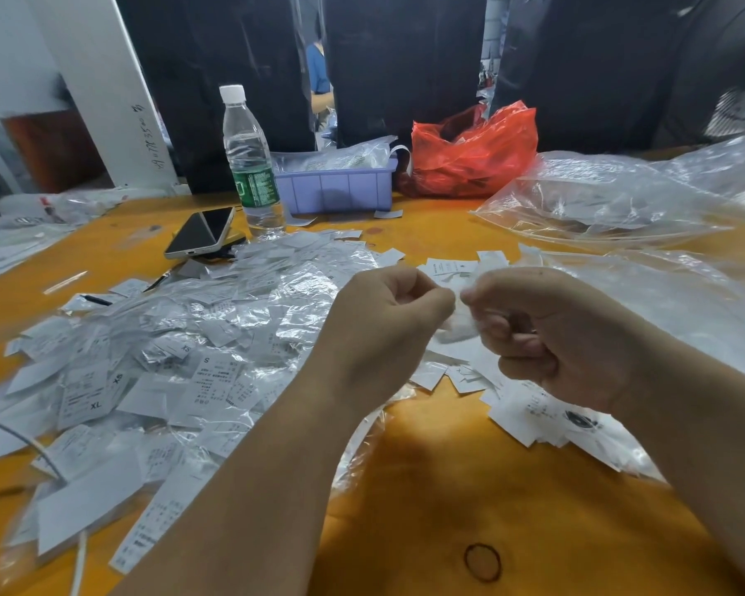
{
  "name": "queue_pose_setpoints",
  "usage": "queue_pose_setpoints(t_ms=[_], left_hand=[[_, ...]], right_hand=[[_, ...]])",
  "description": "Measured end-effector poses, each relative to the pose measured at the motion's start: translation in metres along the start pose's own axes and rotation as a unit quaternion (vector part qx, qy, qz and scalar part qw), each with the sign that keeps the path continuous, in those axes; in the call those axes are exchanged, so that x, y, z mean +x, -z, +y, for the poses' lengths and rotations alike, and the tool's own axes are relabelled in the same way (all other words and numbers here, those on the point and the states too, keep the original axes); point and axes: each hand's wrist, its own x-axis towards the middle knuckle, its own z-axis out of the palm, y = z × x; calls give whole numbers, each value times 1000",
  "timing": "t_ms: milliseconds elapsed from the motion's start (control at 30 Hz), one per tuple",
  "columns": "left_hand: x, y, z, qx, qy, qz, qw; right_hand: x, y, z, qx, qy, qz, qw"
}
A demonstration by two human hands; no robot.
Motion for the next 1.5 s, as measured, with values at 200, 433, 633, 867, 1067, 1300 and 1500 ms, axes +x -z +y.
queue_pose_setpoints(t_ms=[200,433,633,867,1067,1300,1500], left_hand=[[3,0,-2,-89,53,-14,995],[4,2,-4,-149,76,-5,986],[4,2,-4,-163,63,-5,985],[4,0,-2,-142,76,-11,987],[2,-4,-1,-104,65,-60,991],[1,-5,-2,-83,74,-49,993],[4,-3,-3,-77,89,-5,993]], right_hand=[[3,1,3,63,31,59,996],[3,0,4,49,55,65,995],[5,8,1,98,86,145,981],[6,5,3,72,95,155,981],[6,1,7,41,90,169,981],[6,-2,8,29,89,155,983],[5,-3,8,18,73,123,990]])
